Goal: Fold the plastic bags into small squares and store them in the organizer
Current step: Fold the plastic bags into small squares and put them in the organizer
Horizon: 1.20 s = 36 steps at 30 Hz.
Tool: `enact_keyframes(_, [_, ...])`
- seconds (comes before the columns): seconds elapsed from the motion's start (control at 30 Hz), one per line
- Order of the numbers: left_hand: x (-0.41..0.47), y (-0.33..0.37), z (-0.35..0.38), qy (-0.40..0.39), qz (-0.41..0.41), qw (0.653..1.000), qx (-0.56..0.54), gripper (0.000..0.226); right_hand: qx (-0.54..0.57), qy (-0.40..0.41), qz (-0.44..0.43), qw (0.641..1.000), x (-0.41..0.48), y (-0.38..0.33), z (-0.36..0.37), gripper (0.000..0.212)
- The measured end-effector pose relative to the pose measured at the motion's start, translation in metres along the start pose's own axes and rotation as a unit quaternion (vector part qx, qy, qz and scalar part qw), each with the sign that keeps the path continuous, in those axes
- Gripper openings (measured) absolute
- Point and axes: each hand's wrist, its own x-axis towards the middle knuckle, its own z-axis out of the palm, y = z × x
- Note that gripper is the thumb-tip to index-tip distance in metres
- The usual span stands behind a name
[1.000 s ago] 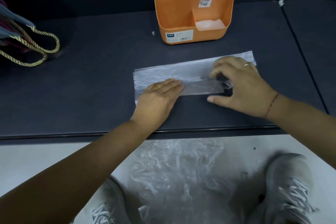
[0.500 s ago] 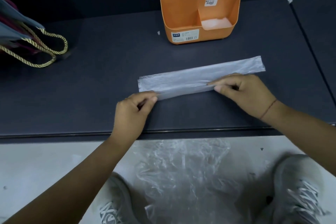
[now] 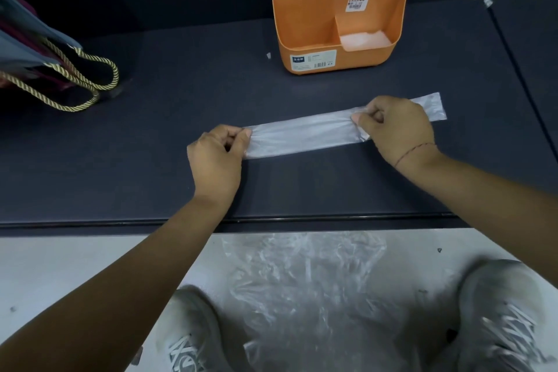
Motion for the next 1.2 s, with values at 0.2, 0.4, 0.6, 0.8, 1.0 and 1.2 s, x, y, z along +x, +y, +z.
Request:
enact_keyframes(0.2, [0.0, 0.0, 0.002, 0.045, 0.081, 0.99, 0.105, 0.017, -0.098, 0.019, -0.01, 0.995, -0.003, -0.007, 0.005, 0.023])
enact_keyframes(0.4, [-0.021, 0.005, 0.018, -0.106, 0.297, 0.916, 0.249, 0.059, -0.136, 0.021, -0.281, 0.95, -0.019, -0.025, 0.018, 0.055])
enact_keyframes(0.6, [-0.024, -0.005, 0.023, -0.217, 0.262, 0.873, 0.35, 0.084, -0.261, -0.195, -0.272, 0.906, -0.022, -0.017, 0.037, 0.091])
enact_keyframes(0.8, [-0.024, -0.003, 0.021, -0.214, 0.267, 0.868, 0.36, 0.077, -0.315, -0.164, -0.188, 0.916, -0.021, 0.029, -0.001, 0.107])
enact_keyframes(1.0, [-0.022, -0.006, 0.021, -0.207, 0.28, 0.864, 0.363, 0.081, -0.311, -0.126, -0.104, 0.936, -0.02, 0.061, -0.033, 0.102])
enact_keyframes(1.2, [-0.021, -0.005, 0.02, -0.209, 0.285, 0.859, 0.37, 0.079, -0.123, 0.046, -0.01, 0.991, -0.007, 0.075, -0.049, 0.054])
